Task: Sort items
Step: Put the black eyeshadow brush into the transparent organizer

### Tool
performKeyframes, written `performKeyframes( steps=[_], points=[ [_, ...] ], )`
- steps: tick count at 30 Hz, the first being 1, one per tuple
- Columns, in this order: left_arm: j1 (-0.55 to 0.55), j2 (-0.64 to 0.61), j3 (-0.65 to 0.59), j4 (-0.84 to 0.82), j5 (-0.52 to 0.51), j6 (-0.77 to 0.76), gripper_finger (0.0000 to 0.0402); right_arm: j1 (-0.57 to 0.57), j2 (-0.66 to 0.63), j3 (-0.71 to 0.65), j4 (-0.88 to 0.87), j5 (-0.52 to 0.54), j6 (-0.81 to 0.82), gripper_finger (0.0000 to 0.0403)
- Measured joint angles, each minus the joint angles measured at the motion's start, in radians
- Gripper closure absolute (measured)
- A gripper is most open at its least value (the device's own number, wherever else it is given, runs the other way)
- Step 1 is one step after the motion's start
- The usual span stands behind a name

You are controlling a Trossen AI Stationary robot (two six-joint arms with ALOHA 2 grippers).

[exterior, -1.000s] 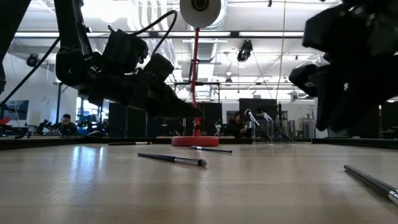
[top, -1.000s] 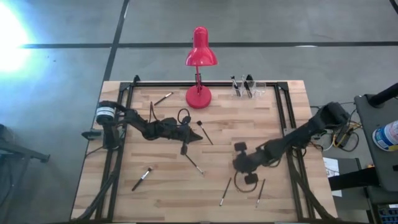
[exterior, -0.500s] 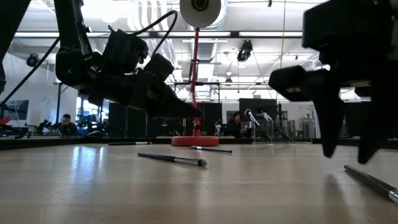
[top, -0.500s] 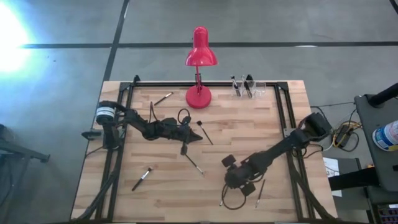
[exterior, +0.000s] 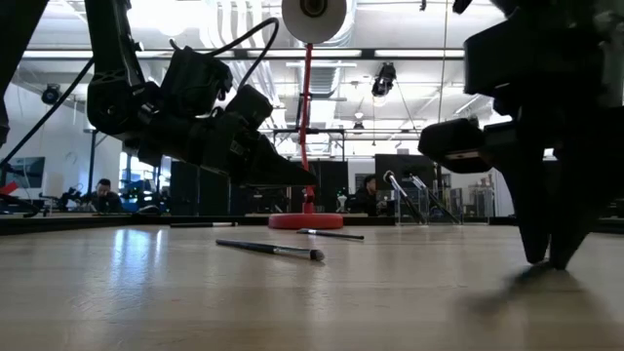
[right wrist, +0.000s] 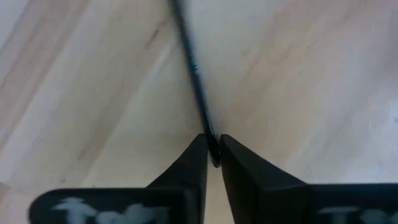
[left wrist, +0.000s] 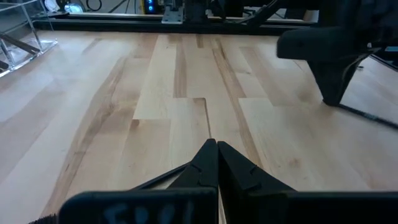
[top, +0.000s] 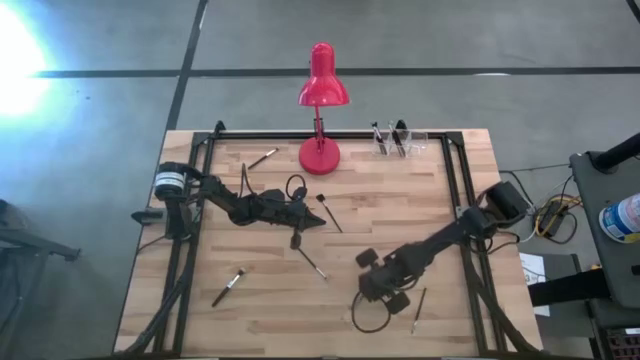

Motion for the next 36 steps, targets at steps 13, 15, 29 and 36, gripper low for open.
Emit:
performKeyframes(
  steps=[13,15,29,36],
  points=[
    [0.000,-0.037,-0.017,0.022,-0.062,-0.066,0.0401,-0.050,-0.058,-0.097,0.045,0.053,0.083,0.0393],
    [0.000,-0.060,-0.041,0.043,-0.076,-0.067,0.0401,-0.056,-0.095,-0.139,0.081,0.067,0.100,0.0394],
    [-0.037,-0.178,-0.181,0.210,-0.073,-0.124,0.0384,-0.117,-0.414,-0.498,0.583,0.287,0.240,0.0394],
    [-0.088,-0.179,-0.138,0.246,-0.105,-0.106,0.0334,-0.190,-0.509,-0.607,0.923,0.321,0.192,0.0394]
  ],
)
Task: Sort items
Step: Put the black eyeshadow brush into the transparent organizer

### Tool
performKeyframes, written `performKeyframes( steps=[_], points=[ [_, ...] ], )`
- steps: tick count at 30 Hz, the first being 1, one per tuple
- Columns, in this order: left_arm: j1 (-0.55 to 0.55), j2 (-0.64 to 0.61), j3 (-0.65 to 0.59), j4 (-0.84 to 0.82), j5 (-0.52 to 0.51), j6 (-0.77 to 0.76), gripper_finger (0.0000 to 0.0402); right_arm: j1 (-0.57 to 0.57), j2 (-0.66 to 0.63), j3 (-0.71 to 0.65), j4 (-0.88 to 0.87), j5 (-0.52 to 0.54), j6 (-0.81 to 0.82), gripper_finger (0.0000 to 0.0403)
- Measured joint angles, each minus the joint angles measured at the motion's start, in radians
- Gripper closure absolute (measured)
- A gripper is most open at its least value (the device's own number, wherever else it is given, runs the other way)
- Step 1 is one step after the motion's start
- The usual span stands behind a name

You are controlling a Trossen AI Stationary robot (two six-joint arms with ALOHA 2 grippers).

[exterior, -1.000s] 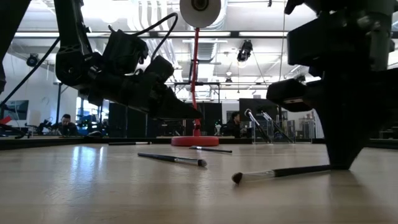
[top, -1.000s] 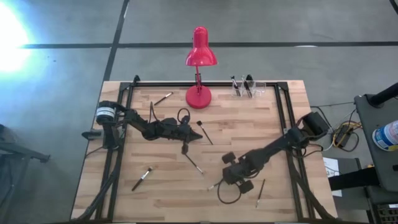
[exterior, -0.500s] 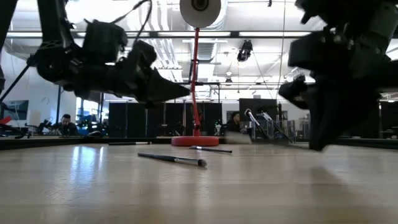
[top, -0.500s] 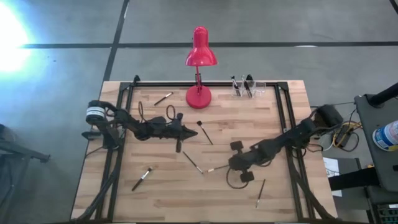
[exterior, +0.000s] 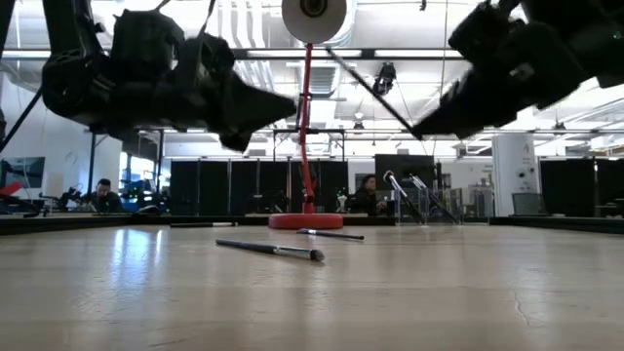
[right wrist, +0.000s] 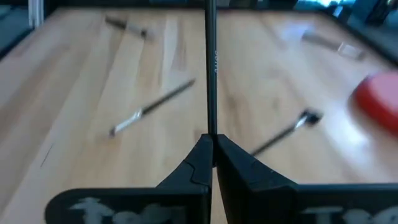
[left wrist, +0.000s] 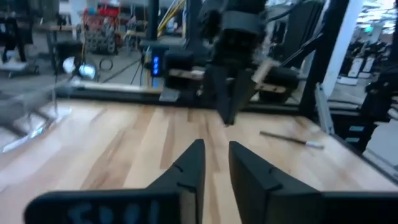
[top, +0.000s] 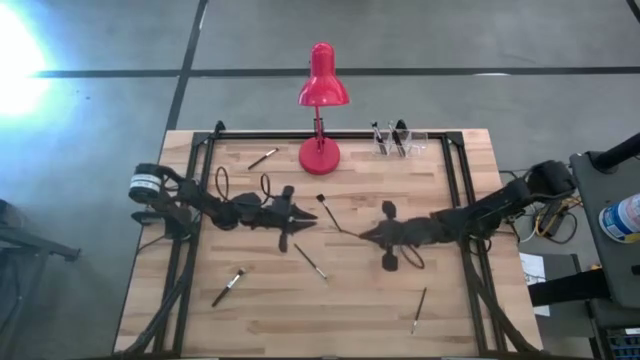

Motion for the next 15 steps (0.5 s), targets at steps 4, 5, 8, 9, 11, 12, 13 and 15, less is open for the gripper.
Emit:
performKeyframes(
  steps=[4,5,8,9,11,12,13,15],
  points=[
    [-0.024,0.001,0.044,0.022,-0.006,0.033,0.0318,-0.037,-0.021,0.000,0.096,-0.012,-0.080,0.0394],
    [-0.028,0.002,0.053,0.027,-0.011,0.038,0.0316,-0.042,-0.021,0.008,0.114,-0.013,-0.094,0.0394],
    [-0.031,0.002,0.094,0.029,-0.015,0.046,0.0314,-0.050,-0.012,0.030,0.149,-0.019,-0.141,0.0394],
    [-0.031,0.002,0.107,0.028,-0.016,0.046,0.0314,-0.052,-0.005,0.041,0.167,-0.020,-0.154,0.0394],
    [-0.031,0.003,0.137,0.028,-0.017,0.050,0.0314,-0.051,0.010,0.059,0.195,-0.021,-0.177,0.0394],
    [-0.031,0.003,0.151,0.028,-0.017,0.051,0.0314,-0.052,0.021,0.070,0.209,-0.026,-0.185,0.0394],
    [-0.031,0.003,0.165,0.029,-0.012,0.056,0.0314,-0.052,0.031,0.080,0.220,-0.036,-0.191,0.0394],
    [-0.033,0.003,0.188,0.028,0.007,0.066,0.0314,-0.051,0.052,0.099,0.222,-0.037,-0.197,0.0394]
  ],
)
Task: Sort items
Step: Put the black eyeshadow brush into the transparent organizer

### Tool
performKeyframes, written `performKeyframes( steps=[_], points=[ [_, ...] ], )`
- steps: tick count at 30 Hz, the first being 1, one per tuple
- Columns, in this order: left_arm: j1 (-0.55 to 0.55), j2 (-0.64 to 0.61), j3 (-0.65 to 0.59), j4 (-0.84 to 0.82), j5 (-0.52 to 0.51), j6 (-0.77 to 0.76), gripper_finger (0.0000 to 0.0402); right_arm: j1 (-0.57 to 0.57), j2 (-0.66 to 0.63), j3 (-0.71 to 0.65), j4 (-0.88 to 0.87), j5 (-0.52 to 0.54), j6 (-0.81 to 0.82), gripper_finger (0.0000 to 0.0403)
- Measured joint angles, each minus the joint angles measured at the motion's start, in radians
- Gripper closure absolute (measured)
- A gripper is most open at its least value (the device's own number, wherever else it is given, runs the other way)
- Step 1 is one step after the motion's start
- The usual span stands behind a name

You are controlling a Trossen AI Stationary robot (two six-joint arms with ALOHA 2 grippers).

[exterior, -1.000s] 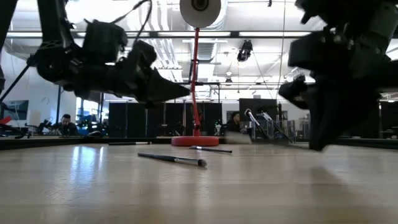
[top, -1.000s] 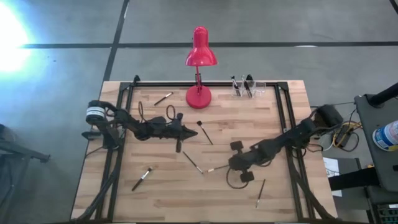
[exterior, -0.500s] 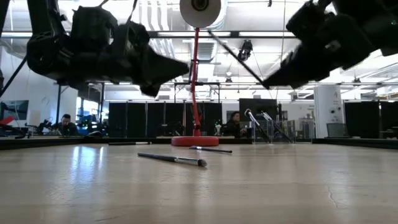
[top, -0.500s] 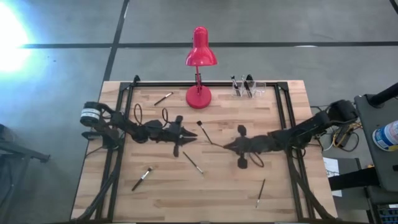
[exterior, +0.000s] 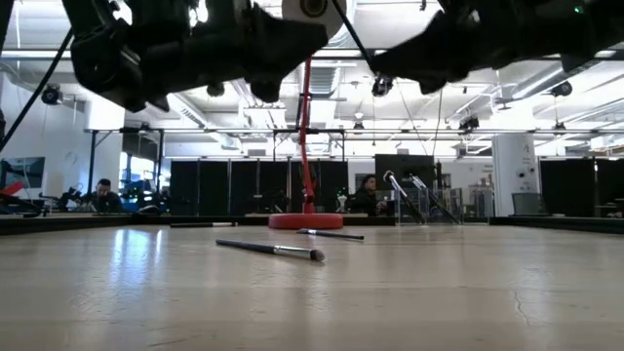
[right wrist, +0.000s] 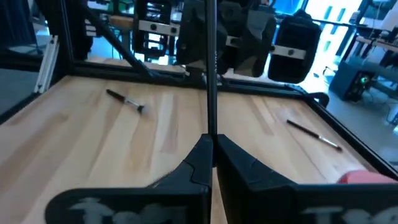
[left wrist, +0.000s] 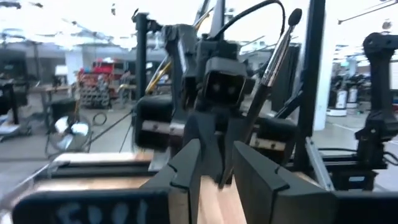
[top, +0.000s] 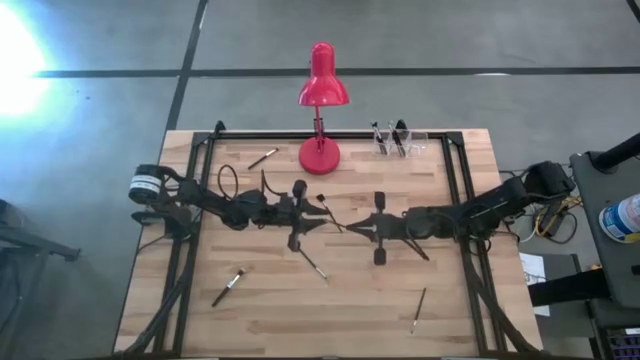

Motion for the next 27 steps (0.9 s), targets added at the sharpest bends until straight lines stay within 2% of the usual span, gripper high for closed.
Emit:
performKeyframes(
  steps=[10,27],
  points=[
    [-0.020,0.000,0.033,0.003,0.055,0.031,0.0314,-0.007,0.067,0.060,0.079,-0.002,-0.043,0.0394],
    [-0.031,0.000,0.059,-0.002,0.055,0.066,0.0314,-0.017,0.079,0.065,0.118,-0.012,-0.044,0.0394]
  ],
)
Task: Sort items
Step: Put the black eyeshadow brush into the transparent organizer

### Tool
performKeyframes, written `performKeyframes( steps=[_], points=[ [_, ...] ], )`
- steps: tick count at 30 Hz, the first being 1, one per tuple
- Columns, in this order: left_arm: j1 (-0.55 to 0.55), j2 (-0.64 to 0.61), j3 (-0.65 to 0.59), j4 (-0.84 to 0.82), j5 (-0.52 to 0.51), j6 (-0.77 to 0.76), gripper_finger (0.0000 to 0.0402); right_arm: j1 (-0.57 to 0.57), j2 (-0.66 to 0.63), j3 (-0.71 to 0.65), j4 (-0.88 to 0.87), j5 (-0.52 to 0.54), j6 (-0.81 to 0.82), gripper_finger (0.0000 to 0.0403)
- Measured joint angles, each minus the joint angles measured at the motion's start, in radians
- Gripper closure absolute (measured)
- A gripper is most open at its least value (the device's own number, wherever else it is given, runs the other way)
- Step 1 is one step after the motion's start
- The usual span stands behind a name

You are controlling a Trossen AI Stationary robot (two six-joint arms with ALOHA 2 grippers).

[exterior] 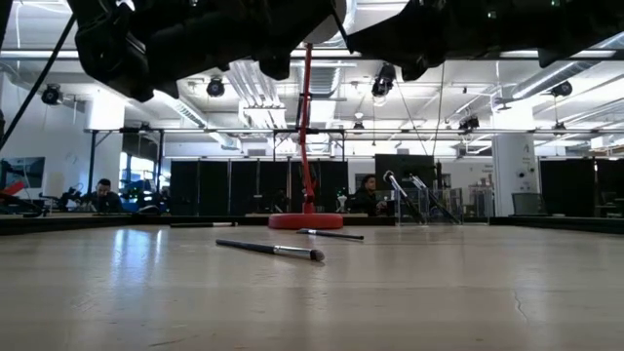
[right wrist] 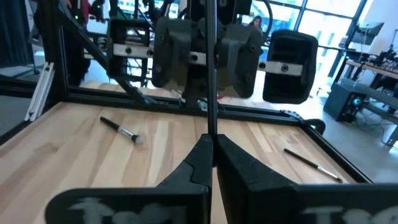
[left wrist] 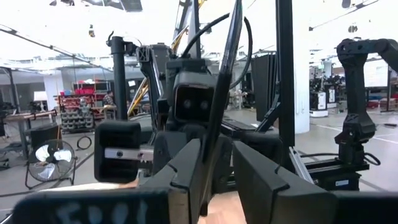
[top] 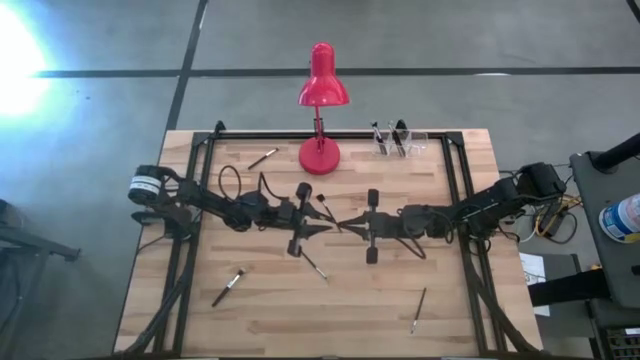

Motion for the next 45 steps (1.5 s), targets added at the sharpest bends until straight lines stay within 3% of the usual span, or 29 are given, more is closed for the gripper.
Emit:
performKeyframes(
  steps=[7,13,16,22,27,34,45],
  points=[
    [0.000,0.000,0.021,-0.026,-0.007,0.022,0.0320,-0.008,0.000,0.000,0.009,-0.018,0.000,0.0394],
    [0.000,0.000,0.032,-0.028,-0.033,0.025,0.0382,-0.010,0.000,0.000,0.009,-0.018,-0.003,0.0394],
    [0.000,0.000,0.026,-0.036,-0.060,0.025,0.0390,-0.011,0.000,0.000,-0.007,-0.016,-0.004,0.0390],
    [0.016,-0.031,0.032,-0.266,-0.229,0.041,0.0393,-0.010,-0.066,0.000,-0.137,0.099,-0.018,0.0343],
    [0.039,-0.043,0.045,-0.360,-0.228,0.021,0.0393,-0.015,-0.125,0.000,-0.146,0.129,-0.032,0.0293],
    [0.041,-0.040,0.055,-0.365,-0.206,0.020,0.0393,-0.055,-0.102,-0.001,-0.041,0.079,-0.045,0.0265],
    [0.041,-0.039,0.058,-0.369,-0.205,0.018,0.0393,-0.142,-0.018,0.037,0.032,-0.061,-0.008,0.0280]
  ],
)
